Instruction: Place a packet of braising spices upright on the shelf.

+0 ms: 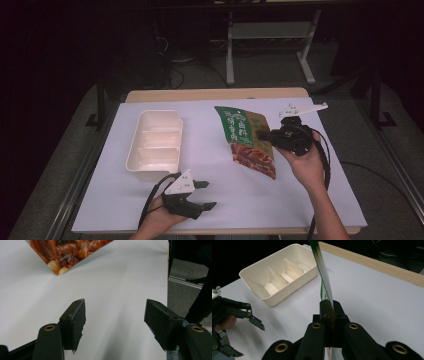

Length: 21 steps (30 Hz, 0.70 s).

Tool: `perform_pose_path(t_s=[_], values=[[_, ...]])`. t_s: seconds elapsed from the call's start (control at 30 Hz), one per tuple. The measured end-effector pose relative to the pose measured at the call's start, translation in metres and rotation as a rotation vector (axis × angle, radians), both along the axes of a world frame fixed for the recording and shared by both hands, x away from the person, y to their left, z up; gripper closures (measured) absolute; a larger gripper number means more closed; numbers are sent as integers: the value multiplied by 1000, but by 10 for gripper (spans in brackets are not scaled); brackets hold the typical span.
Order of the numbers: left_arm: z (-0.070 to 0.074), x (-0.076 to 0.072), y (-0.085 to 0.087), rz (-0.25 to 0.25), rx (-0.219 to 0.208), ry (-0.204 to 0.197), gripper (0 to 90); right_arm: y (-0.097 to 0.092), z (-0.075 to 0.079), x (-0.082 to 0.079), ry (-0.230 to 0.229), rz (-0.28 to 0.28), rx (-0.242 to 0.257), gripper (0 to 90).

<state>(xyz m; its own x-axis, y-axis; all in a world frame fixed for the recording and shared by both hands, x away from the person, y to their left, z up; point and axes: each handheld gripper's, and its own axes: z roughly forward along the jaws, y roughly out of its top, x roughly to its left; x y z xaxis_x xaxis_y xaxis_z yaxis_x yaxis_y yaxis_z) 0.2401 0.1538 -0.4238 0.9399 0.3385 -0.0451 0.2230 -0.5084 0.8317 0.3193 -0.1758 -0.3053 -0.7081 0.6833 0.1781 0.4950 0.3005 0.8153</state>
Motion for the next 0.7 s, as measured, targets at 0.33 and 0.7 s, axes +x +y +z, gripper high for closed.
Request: perform_pose_path(t_s=[0.33, 0.7], values=[[0, -10, 4, -16, -15, -7, 324, 20, 14, 3, -32, 38, 10, 897], [-6, -20, 8, -38, -2, -15, 309, 59, 34, 7, -94, 119, 40, 897]])
